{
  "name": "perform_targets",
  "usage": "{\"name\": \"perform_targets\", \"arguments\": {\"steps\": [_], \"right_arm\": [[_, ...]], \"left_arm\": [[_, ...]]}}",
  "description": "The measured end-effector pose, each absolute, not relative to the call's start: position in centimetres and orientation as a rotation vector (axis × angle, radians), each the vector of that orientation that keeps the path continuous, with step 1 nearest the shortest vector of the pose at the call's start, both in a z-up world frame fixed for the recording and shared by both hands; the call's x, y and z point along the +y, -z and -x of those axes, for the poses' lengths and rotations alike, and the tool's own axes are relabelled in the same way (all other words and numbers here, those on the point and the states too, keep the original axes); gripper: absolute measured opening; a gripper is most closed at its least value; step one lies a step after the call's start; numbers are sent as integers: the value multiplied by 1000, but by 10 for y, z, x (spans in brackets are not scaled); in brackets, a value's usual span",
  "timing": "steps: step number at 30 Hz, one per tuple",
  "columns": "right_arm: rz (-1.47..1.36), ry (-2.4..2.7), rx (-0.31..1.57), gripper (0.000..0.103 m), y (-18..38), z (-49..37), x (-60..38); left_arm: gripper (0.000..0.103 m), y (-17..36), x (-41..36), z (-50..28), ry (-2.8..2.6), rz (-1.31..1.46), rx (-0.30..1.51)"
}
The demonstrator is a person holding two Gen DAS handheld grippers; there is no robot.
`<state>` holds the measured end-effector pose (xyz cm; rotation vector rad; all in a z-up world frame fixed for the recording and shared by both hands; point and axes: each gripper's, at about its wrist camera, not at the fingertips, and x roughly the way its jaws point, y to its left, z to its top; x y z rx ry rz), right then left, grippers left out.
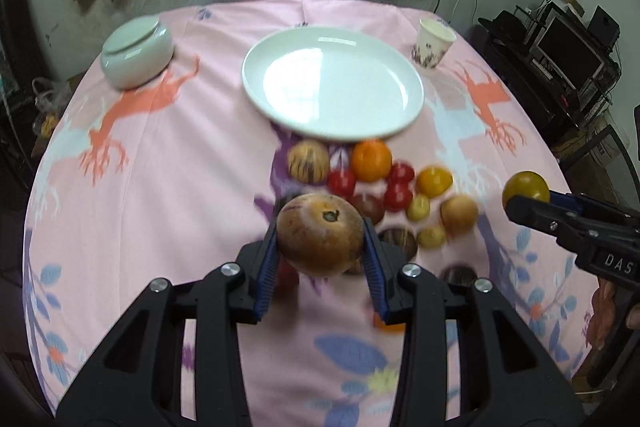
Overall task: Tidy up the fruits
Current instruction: 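Carry both fruits onto the white oval plate and open both grippers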
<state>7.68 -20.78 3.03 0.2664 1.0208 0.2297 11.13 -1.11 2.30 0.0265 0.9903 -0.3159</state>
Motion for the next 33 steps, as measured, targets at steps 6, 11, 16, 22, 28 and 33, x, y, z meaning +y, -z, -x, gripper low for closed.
{"name": "perform_targets", "arguments": {"steps": [6, 11, 16, 22, 28, 33], "right_arm": [[-236, -230, 1007, 40, -19, -158, -206], [-174, -223, 1035, 40, 10, -218, -198], [-140, -197, 1055, 40, 36, -255, -196], [-62, -158, 1040, 40, 46, -302, -189], [-109, -87, 1057, 40, 50, -351, -199], [-115, -80, 1042, 66, 39, -342, -210]], "left_arm": [[39, -18, -34, -194, 316, 2, 995], [39, 7, -46, -248, 282, -9, 1026], [39, 32, -57, -278, 266, -58, 1045], [39, 42, -56, -331, 188, -23, 1058], [51, 41, -57, -363, 96, -95, 1009], [87, 4, -53, -348, 141, -73, 900]]}}
